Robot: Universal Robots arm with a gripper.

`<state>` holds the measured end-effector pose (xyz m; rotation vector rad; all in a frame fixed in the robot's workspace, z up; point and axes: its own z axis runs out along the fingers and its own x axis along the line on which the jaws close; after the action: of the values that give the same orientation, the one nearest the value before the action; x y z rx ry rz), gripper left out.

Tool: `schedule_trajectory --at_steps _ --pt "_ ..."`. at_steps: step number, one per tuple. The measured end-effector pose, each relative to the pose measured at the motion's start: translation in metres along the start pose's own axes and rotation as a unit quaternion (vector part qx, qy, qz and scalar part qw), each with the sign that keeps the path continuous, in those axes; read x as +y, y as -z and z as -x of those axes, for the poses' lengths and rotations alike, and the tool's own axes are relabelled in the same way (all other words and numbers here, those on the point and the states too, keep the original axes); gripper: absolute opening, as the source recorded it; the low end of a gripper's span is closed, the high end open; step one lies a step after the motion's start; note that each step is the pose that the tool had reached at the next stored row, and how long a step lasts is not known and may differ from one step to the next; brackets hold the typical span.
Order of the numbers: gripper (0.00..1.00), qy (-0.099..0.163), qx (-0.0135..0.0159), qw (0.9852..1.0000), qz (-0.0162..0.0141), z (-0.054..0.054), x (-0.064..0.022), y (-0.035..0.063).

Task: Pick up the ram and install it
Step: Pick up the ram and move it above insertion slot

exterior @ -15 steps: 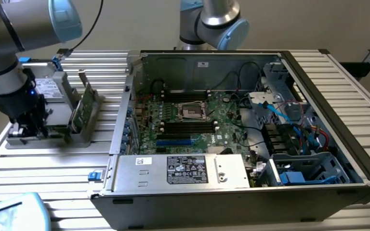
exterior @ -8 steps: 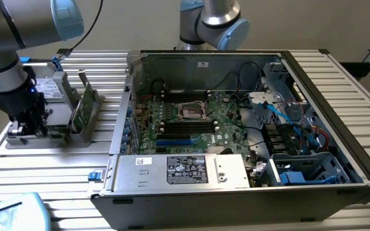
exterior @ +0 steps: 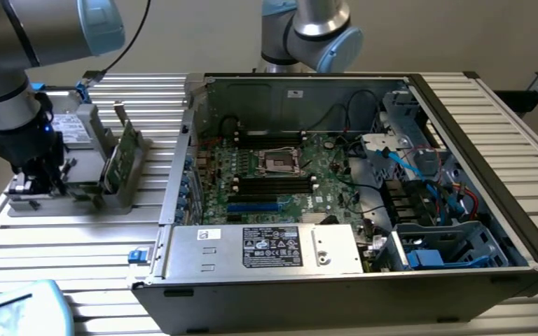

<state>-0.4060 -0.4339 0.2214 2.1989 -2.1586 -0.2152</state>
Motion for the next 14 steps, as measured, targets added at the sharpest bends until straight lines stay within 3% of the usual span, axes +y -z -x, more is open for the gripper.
schedule_trajectory --at_steps 7,14 --pt "0.13 -0.001 -0.0002 0.9999 0.0106 0.001 -0.0018 0.0101" --pt "0.13 -0.001 -0.0003 0.9999 0.0147 0.001 -0.0036 0.0214"
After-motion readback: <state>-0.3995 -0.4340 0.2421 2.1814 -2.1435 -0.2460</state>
